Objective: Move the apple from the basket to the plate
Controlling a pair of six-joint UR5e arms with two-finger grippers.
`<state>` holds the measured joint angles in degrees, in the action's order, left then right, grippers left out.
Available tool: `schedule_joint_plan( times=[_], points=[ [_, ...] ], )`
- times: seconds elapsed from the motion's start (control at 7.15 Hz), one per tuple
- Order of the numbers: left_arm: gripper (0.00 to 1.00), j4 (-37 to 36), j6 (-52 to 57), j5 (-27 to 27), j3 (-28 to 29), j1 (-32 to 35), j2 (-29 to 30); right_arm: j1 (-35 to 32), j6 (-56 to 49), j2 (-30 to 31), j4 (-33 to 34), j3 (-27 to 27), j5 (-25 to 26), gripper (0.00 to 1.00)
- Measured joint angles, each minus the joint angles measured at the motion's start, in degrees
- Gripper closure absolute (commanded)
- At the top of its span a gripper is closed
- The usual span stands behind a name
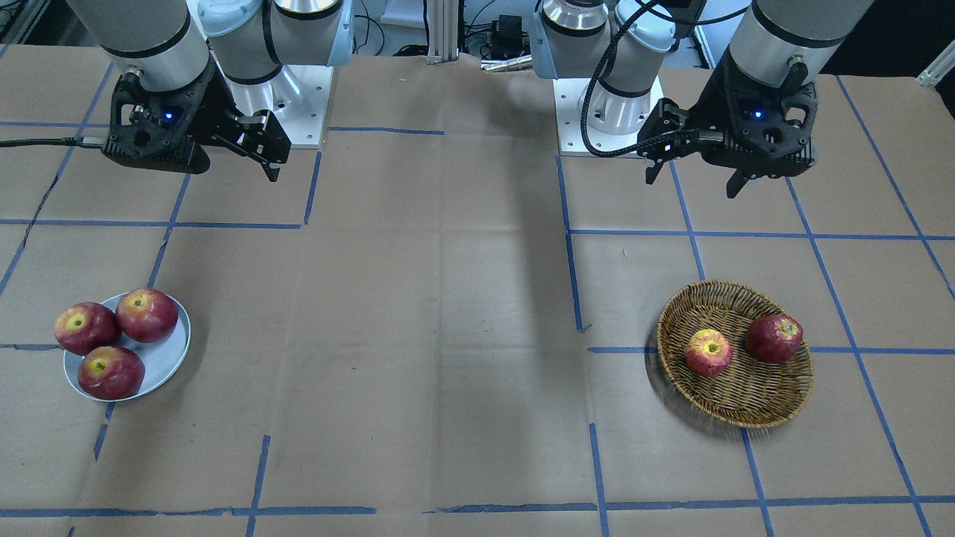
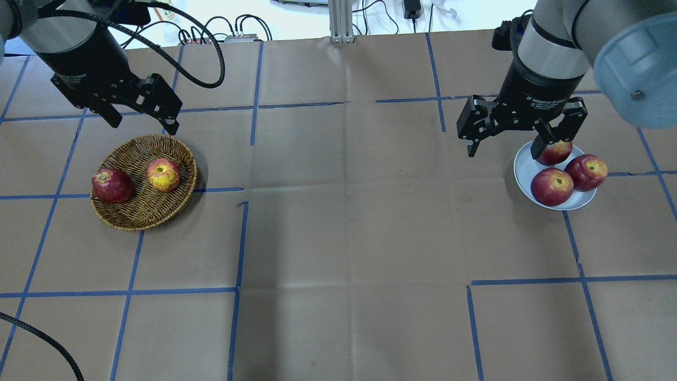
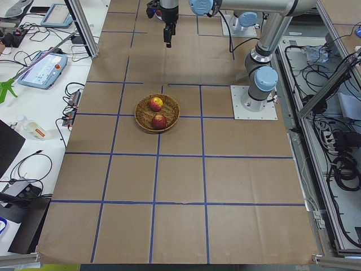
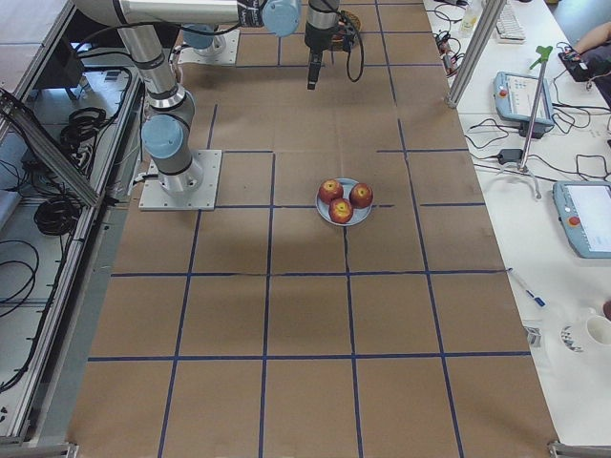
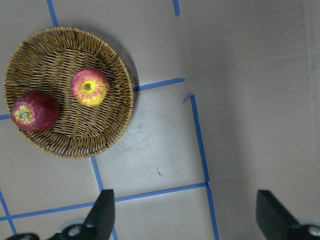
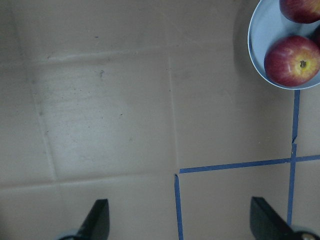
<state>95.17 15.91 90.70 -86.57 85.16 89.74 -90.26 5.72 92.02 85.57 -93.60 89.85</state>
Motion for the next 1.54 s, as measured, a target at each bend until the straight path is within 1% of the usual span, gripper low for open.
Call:
schedule_joint_plan(
  times=[0.84, 1.26, 1.54],
  points=[
    [0.01, 1.2, 0.0, 0.0, 0.0, -0.3, 0.0, 0.0, -0.3, 0.0, 0.0, -0.1, 0.1, 0.0],
    [0.01, 1.0, 0.0, 1.2, 1.2, -0.8, 0.2, 0.0, -0.3, 0.0, 0.0, 0.0, 0.2, 0.0],
    [0.01, 0.5, -0.1, 7.5, 1.1, -0.6, 0.4, 0.0, -0.4, 0.0, 0.0, 0.0, 0.2, 0.0]
  ],
)
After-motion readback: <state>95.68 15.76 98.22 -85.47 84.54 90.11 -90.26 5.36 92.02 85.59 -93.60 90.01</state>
